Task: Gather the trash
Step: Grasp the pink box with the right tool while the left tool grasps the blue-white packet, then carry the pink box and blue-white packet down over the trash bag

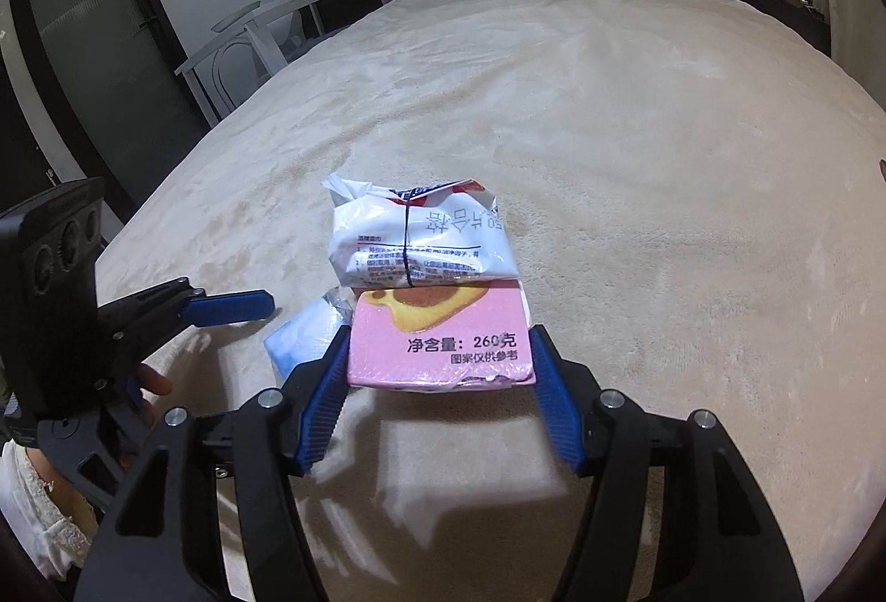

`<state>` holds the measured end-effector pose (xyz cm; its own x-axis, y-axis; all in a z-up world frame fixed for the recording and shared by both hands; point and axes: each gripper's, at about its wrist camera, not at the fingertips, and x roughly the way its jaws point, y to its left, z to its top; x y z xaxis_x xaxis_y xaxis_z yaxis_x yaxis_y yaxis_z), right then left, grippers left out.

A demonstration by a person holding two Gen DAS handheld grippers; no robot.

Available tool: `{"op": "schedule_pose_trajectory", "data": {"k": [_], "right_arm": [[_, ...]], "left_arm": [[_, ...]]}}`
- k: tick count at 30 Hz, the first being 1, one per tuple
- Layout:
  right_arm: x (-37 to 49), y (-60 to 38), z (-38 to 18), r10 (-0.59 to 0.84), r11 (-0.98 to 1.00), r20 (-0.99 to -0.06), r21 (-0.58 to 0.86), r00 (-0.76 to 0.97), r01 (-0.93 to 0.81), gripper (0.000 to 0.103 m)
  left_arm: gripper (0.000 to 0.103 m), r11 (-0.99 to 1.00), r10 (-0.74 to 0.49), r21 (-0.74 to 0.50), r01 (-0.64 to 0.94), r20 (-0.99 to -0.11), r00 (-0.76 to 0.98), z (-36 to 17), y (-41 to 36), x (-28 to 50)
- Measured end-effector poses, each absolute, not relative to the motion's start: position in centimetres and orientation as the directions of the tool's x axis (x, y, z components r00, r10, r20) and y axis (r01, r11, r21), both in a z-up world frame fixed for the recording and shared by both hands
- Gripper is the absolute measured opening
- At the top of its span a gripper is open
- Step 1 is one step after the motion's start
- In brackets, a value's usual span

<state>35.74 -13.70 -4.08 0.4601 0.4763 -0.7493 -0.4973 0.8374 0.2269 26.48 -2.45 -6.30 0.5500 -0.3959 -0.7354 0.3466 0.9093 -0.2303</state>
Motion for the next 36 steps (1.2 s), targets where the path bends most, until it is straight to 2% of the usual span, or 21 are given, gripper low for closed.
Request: {"op": "schedule_pose_trajectory", "data": {"k": [1,2,3,4,5,6,19,27,36], "right_arm": [[35.7,-13.7,-3.9,0.478,0.836,-0.748,0.227,0.461,-0.5,0.062],[35.6,-13.8,-3.9,0.477,0.837,-0.747,0.225,0.463,-0.5,0.062],[35.6,-13.8,-3.8,0.476,0.837,-0.747,0.222,0.464,-0.501,0.062],[35.6,-13.8,-3.7,0.475,0.836,-0.747,0.219,0.465,-0.503,0.062],[35.6,-13.8,-3.7,0.472,0.837,-0.747,0.214,0.468,-0.504,0.062],[35.6,-13.9,-3.7,0.47,0.838,-0.747,0.212,0.469,-0.503,0.062],[34.2,-15.8,-2.9,0.476,0.848,-0.728,0.231,0.493,-0.477,0.062],[30.4,-17.1,-3.2,0.48,0.852,-0.723,0.249,0.497,-0.461,0.062],[24.6,-17.3,-3.2,0.538,0.812,-0.684,0.263,0.494,-0.521,0.062]], "left_arm": [[0.09,0.91,-0.393,-0.229,0.345,-0.739,0.547,-6.5,-2.6,26.8],[0.082,0.912,-0.388,-0.225,0.342,-0.745,0.543,-6.7,-2.8,27.1],[0.069,0.913,-0.382,-0.218,0.344,-0.749,0.54,-6.8,-3.0,27.4],[0.063,0.917,-0.368,-0.199,0.345,-0.754,0.545,-6.9,-3.2,27.6],[0.053,0.922,-0.351,-0.177,0.344,-0.757,0.55,-6.9,-3.3,27.6],[0.048,0.923,-0.347,-0.172,0.345,-0.76,0.55,-6.9,-3.3,27.6],[0.047,0.925,-0.33,-0.145,0.352,-0.765,0.553,-5.7,-3.8,24.3],[0.047,0.944,-0.276,-0.106,0.313,-0.772,0.573,-5.1,-3.6,19.7],[0.047,0.955,-0.272,-0.133,0.264,-0.743,0.611,-4.6,-3.5,14.2]]}}
